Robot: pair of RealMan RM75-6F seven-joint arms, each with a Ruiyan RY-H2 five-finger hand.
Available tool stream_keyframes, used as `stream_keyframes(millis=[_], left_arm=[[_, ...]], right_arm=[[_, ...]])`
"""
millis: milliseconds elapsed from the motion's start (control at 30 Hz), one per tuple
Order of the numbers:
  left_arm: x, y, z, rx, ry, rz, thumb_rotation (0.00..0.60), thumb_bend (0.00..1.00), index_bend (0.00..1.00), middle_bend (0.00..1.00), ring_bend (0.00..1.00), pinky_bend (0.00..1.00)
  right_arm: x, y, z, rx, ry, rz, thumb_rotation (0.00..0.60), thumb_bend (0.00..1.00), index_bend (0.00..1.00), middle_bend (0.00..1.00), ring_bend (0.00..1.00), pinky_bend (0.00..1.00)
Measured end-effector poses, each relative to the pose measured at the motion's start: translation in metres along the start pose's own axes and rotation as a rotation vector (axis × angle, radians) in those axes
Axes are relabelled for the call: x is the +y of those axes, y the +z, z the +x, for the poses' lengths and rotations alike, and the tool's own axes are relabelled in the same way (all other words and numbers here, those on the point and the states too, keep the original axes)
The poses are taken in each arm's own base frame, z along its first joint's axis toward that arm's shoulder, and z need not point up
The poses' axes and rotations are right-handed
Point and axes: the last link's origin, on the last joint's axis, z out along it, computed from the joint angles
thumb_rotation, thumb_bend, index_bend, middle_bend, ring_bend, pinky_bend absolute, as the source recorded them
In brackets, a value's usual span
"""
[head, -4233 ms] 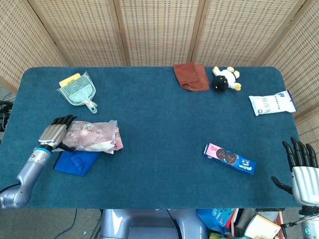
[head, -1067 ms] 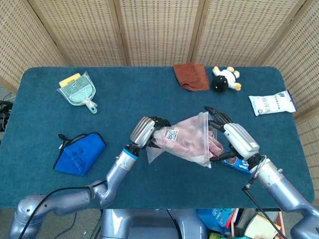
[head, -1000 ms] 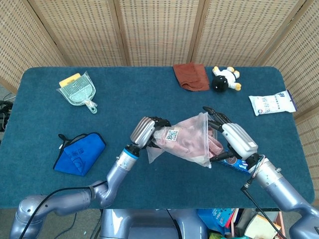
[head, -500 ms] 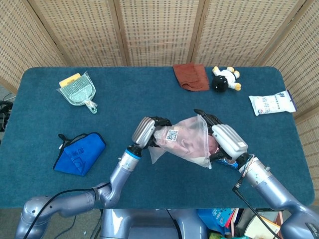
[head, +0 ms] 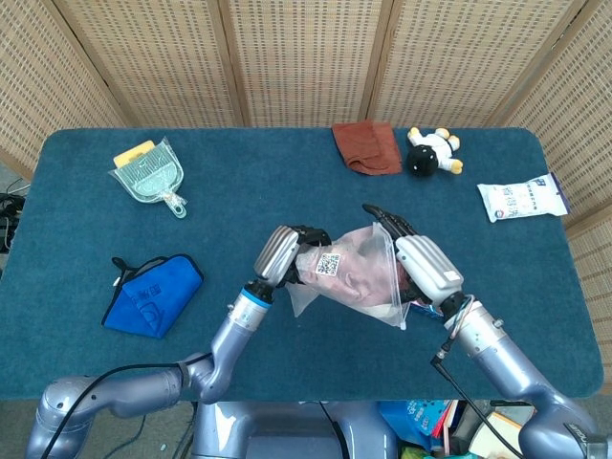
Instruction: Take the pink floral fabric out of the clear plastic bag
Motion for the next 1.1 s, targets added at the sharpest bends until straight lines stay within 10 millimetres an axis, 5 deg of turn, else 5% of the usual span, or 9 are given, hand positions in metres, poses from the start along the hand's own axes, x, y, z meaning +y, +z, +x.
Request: stream_keyframes(millis=[367,800,867,1000,1100], left_arm=[[-0.002,-0.007,0.008,0.002,0.020,0.000,0.600,0.13,0.64,0.51,0.53,0.61],[-0.013,-0.023,0.021,-0.020,0.034,0.020,0.600,0.13,0.48,0.37,0.40,0.59],[-0.017,-0.030,0.022,-0.038,0.050,0.021,0.600,0.13,0.39,0.28,0.32,0.55],[-0.026,-0.046,0.024,-0.085,0.086,0.028,0.600,0.13,0.16,0.06,0.09,0.31],[-0.036,-0.065,0.027,-0.118,0.129,0.044,0.600,0.14,0.05,0.00,0.01,0.14]], right_arm=[[-0.001,0.000,-0.008,-0.005,0.001,0.004,0.600,0.76,0.70,0.00,0.00,0.00],[-0.005,0.001,-0.024,-0.039,0.030,0.022,0.600,0.76,0.70,0.00,0.00,0.00],[-0.003,0.001,-0.030,-0.057,0.044,0.019,0.600,0.76,0.70,0.00,0.00,0.00],[0.005,0.003,-0.041,-0.082,0.062,0.006,0.600,0.76,0.70,0.00,0.00,0.00],[0.014,0.004,-0.047,-0.102,0.070,-0.010,0.600,0.76,0.70,0.00,0.00,0.00]])
